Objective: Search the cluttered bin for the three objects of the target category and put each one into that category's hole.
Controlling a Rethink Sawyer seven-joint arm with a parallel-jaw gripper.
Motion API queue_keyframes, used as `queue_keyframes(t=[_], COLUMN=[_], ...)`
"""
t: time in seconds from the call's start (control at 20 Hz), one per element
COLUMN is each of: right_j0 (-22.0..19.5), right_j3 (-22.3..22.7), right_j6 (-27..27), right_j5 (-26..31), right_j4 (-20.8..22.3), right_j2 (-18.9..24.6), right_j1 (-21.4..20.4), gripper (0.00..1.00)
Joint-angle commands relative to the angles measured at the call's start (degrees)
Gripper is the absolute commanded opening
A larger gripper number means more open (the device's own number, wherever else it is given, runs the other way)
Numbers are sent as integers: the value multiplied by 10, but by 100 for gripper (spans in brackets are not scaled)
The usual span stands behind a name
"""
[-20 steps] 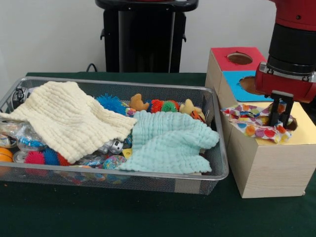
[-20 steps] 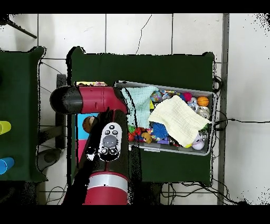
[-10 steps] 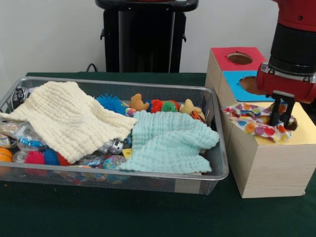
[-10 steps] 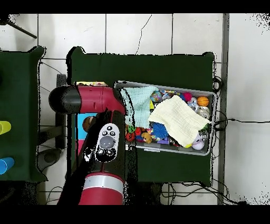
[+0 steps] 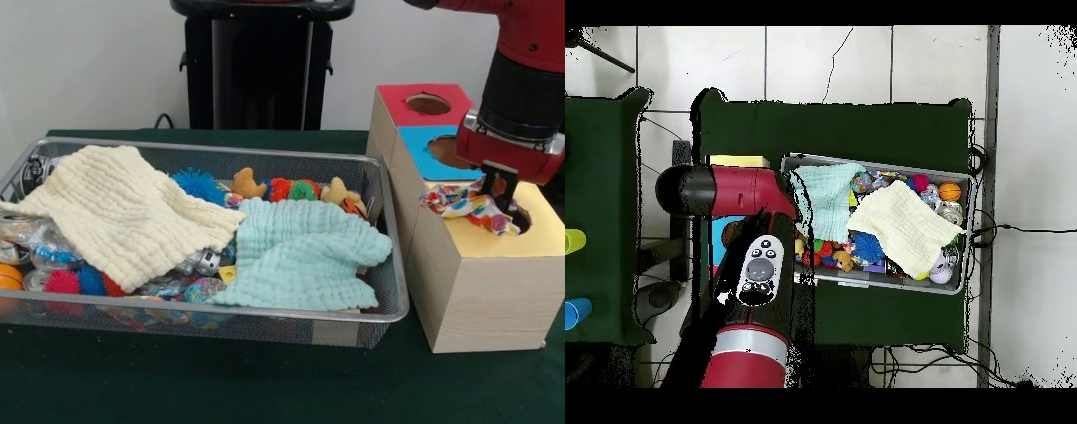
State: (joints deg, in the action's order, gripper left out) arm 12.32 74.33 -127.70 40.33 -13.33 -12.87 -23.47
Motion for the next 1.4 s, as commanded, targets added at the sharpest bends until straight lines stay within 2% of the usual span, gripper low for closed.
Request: queue_keyframes(t=[0.05, 0.2, 0.35, 0.6, 0.65, 0.75, 1.0, 1.4], right_j0=[18, 19, 6, -10, -11, -2, 13, 5], right_j3=[83, 87, 99, 112, 114, 107, 97, 94], right_j6=[-160, -152, -131, -107, -100, -101, -108, -110], right_j5=[147, 88, -3, -86, -117, -141, -161, -209], right_j4=[-8, -18, -33, -48, -44, -37, -37, -43], right_j2=[5, 8, 31, 59, 61, 51, 33, 44], right_j1=[73, 92, 112, 126, 128, 135, 148, 166], gripper=[0, 0, 0, 0, 0, 0, 0, 0])
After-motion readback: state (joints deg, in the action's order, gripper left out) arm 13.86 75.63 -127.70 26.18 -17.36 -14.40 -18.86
